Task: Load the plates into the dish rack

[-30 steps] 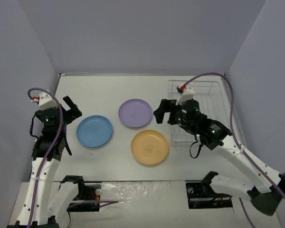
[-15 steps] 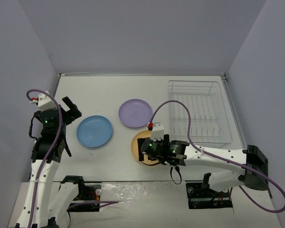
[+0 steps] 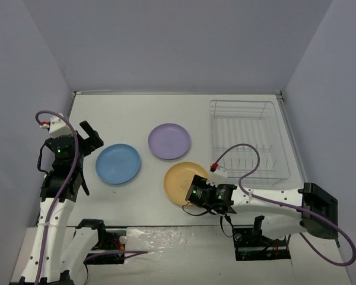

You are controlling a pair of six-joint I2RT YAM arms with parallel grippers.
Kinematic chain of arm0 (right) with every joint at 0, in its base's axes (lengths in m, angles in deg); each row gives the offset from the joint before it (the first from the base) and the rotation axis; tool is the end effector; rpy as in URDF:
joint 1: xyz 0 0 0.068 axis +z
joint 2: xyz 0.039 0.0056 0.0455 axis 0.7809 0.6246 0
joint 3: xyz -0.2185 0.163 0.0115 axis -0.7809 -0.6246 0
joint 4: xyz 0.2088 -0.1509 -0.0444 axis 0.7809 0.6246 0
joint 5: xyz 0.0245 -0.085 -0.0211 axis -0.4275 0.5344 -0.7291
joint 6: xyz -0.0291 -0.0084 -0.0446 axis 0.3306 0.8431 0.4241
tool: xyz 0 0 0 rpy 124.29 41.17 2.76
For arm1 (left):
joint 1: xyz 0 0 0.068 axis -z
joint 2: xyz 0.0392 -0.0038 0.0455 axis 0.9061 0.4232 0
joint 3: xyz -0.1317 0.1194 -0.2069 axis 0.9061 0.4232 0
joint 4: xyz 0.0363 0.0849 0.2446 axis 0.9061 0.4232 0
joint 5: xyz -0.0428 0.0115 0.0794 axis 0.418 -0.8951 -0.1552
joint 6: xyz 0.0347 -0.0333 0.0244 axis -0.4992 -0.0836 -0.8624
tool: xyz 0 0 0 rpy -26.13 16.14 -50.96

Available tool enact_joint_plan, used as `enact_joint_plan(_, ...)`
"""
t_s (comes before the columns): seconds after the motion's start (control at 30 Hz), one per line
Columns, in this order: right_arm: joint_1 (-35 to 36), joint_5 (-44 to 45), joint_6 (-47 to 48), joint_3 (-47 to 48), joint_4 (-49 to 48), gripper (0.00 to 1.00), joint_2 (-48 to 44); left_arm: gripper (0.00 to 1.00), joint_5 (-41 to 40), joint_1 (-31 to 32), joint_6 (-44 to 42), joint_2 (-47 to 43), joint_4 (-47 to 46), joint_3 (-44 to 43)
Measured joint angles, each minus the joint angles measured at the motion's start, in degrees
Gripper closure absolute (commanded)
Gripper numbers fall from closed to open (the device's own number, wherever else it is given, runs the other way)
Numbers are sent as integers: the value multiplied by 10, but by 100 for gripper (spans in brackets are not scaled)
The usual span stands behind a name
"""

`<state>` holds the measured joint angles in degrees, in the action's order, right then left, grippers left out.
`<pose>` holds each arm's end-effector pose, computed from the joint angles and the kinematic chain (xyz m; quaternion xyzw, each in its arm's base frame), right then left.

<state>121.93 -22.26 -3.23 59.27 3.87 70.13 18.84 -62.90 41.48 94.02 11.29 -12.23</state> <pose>0.0938 0.2134 0.1862 0.1702 0.9165 0.2043 0.2989 0.1652 0.0004 0.3647 -0.2162 0.7454 -0.0841 0.6249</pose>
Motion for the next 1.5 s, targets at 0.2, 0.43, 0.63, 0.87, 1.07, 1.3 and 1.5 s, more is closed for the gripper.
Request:
enact_joint_plan(0.2, 0, 23, -72, -16, -17, 30, 61, 3, 0, 0, 2, -1, 0, 0)
enact_joint_plan(0.43, -5, 84, -88, -16, -56, 53, 111, 3, -1, 0, 6, -1, 1, 0)
enact_joint_plan(0.63, -11, 114, -88, -7, -68, 88, 142, 3, -10, 0, 10, -8, 3, 0)
enact_joint_plan(0.87, -11, 114, -115, 3, -77, 100, 146, 3, -22, 0, 12, -23, 3, 0)
enact_joint_plan(1.07, 30, 125, -98, 75, 21, 100, 147, 3, -26, 0, 12, -23, 3, 0)
enact_joint_plan(1.3, 102, 259, -7, 296, 212, 100, 152, 3, -26, 0, 12, -23, 4, 0)
enact_joint_plan(1.5, 82, 418, 53, 432, 337, 100, 167, 3, -26, 0, 12, -23, 4, 0)
